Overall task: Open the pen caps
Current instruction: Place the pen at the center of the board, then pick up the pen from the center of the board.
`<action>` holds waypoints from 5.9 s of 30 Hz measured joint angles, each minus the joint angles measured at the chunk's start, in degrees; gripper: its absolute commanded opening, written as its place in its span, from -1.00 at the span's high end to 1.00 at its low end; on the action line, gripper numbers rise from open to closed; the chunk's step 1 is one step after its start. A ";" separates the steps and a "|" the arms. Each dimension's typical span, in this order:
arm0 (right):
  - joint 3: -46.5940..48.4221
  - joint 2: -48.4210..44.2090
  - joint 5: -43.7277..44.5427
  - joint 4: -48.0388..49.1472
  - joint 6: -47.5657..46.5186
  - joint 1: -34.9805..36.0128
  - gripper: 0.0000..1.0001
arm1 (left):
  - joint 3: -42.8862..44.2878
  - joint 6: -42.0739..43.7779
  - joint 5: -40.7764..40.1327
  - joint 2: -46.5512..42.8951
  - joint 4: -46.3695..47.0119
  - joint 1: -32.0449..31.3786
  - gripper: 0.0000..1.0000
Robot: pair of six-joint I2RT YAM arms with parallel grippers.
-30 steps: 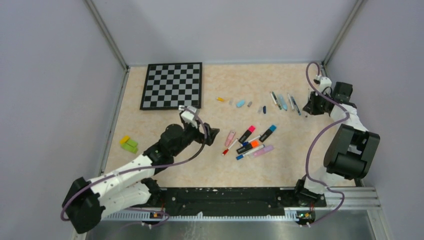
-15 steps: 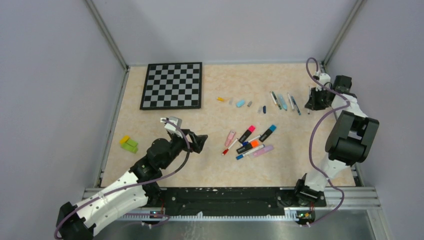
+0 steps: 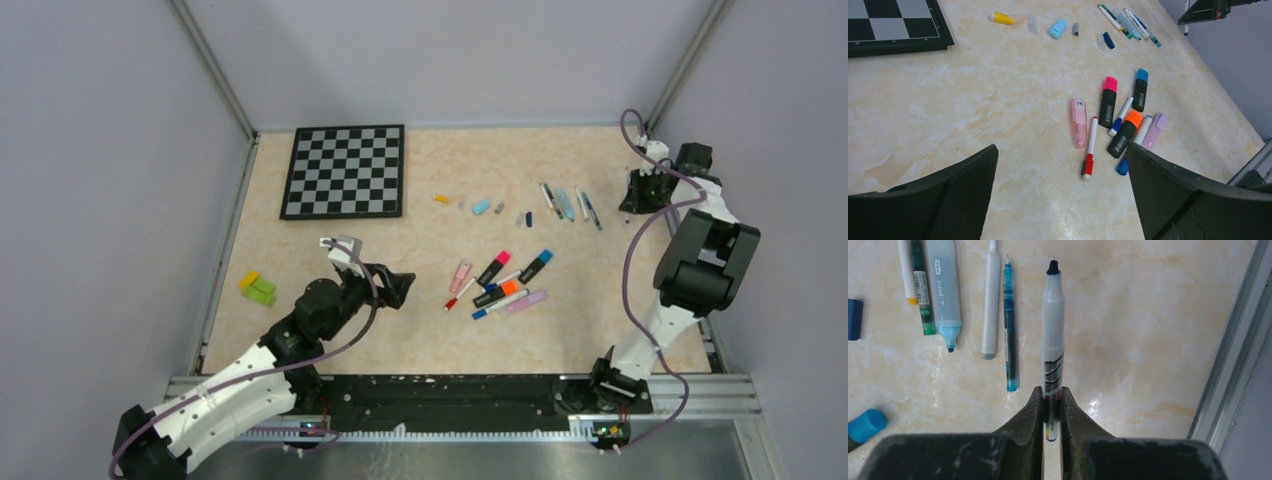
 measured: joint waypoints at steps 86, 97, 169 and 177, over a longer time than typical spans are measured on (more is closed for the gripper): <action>13.38 15.34 -9.03 -13.42 -2.84 1.42 0.48 | -1.09 -6.67 6.51 5.53 2.36 0.07 -0.97; 13.40 14.47 -7.58 -12.74 -2.08 1.42 0.48 | -1.09 -6.67 6.73 5.53 2.78 0.07 -0.97; -35.36 -44.98 -37.75 6.21 10.78 7.72 0.35 | 57.20 9.92 7.67 73.55 -30.62 -5.20 -0.44; -35.36 -44.98 -37.77 6.21 10.75 7.72 0.35 | 57.96 11.63 5.95 76.61 -32.48 -5.01 -0.26</action>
